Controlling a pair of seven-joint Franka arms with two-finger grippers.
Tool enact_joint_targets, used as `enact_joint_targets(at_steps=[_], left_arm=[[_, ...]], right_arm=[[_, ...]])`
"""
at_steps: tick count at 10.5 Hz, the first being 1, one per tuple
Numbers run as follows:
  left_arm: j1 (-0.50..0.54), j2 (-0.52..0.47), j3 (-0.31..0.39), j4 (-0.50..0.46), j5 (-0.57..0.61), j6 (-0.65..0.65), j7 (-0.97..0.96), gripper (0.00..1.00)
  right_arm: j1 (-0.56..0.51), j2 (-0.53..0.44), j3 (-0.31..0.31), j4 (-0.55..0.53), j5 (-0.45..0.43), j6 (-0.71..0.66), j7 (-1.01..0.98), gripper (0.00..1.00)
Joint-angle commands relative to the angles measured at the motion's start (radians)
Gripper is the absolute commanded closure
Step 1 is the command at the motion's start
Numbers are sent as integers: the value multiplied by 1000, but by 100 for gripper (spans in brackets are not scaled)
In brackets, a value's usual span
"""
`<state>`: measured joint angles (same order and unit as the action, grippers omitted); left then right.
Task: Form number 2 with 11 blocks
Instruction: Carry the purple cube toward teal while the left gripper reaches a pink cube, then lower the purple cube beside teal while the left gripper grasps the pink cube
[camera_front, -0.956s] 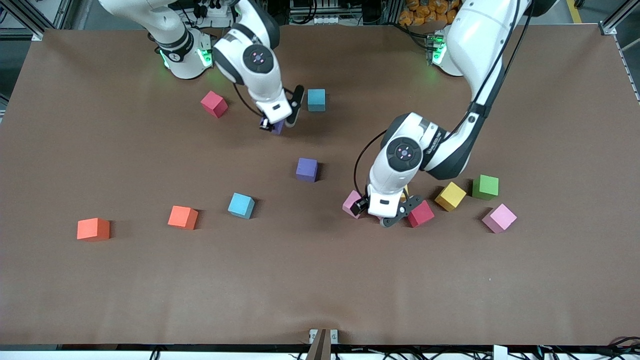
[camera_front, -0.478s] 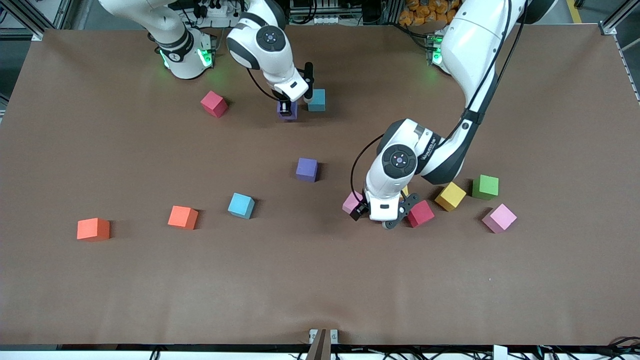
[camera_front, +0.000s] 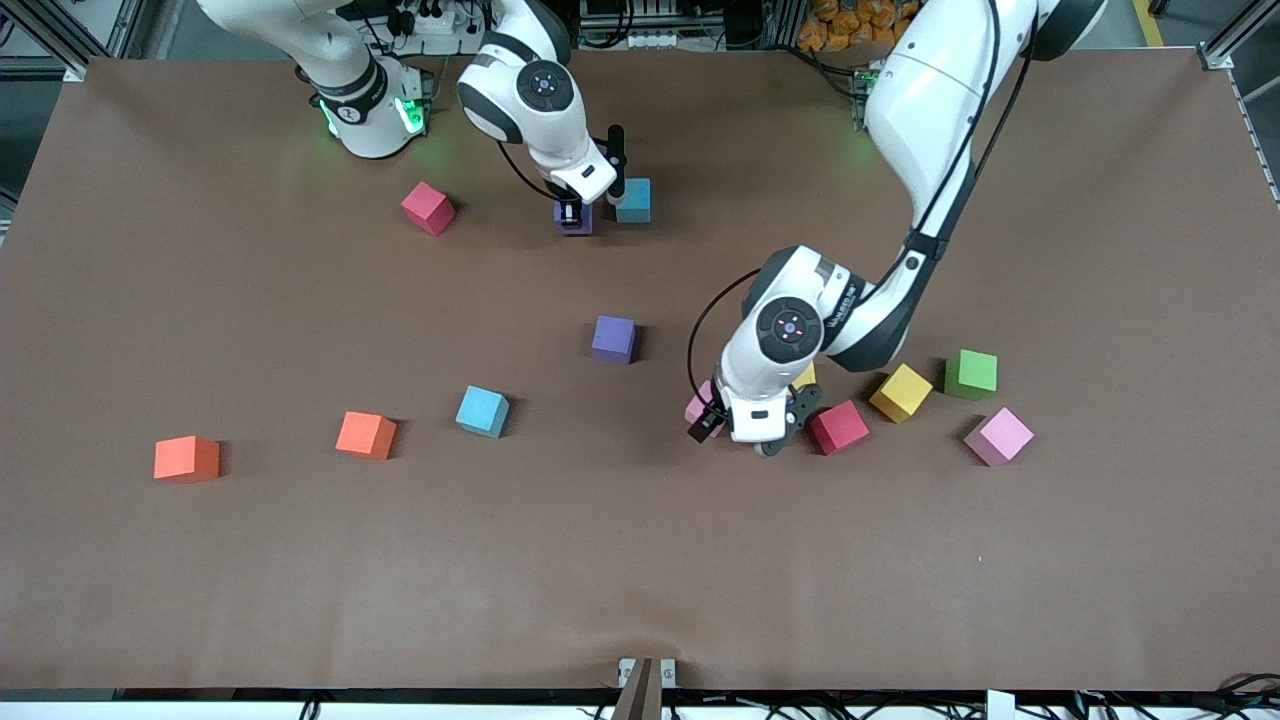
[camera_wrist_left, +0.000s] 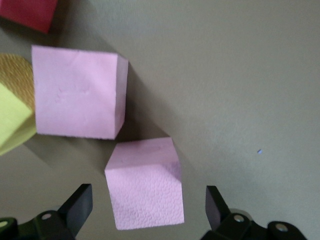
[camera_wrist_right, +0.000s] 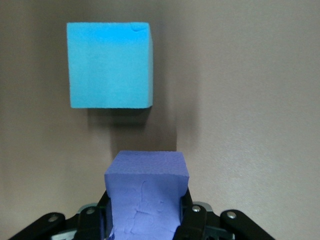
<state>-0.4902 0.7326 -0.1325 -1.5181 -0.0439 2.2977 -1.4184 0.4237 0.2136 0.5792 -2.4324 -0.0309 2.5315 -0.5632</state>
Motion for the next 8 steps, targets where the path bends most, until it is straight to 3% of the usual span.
enact_joint_targets(at_steps=[1, 8], left_arm=[[-14, 22, 16, 24, -40, 6, -7, 0], [-14, 67, 19, 22, -39, 68, -1, 0]], right_arm=[[15, 9, 5, 3, 3, 33, 23, 100], [27, 35, 5, 7, 5, 56, 75, 100]])
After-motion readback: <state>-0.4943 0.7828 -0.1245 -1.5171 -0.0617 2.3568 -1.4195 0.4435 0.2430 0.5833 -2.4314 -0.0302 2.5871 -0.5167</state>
